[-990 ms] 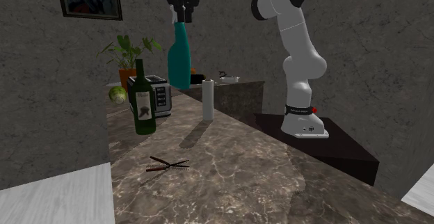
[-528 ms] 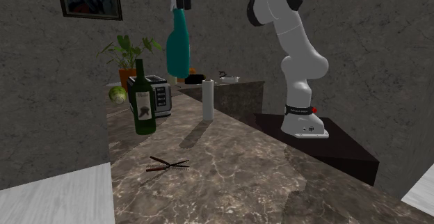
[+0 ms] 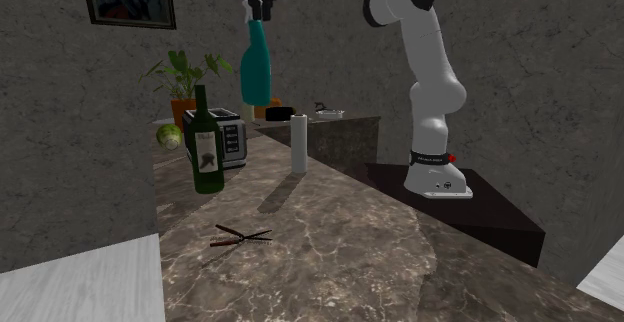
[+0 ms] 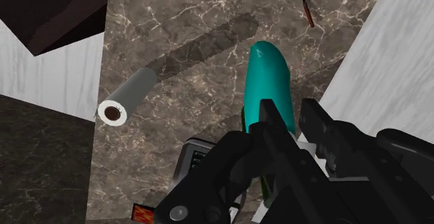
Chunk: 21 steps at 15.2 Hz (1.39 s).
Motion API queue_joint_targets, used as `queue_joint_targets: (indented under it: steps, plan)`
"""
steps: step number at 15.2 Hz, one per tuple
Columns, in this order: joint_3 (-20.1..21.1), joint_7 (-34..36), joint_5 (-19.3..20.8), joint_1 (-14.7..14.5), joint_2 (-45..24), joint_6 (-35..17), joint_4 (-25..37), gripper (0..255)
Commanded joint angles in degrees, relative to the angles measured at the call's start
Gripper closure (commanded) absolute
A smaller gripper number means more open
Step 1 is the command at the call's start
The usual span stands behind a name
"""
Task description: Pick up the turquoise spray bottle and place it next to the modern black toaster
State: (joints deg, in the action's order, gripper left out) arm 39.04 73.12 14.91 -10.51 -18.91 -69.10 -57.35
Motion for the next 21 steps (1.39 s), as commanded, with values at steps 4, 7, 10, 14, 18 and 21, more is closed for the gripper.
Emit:
queue_joint_targets:
  steps: [4, 7, 10, 14, 18, 21]
  plan:
    - [-1.74, -7.42, -2.69, 7.51, 4.03, -2.51, -5.29, 255]
    - [-3.09, -11.78, -3.49, 10.98, 5.23, -3.25, -6.63, 255]
    - [-4.54, -15.98, -3.81, 13.91, 5.63, -3.65, -6.96, 255]
    - [-6.39, -21.28, -3.54, 17.19, 4.94, -3.68, -5.86, 255]
    - [-8.06, -26.24, -2.55, 19.81, 2.82, -3.05, -2.83, 255]
    - [-9.26, -29.79, -1.33, 21.22, 0.19, -2.00, 1.00, 255]
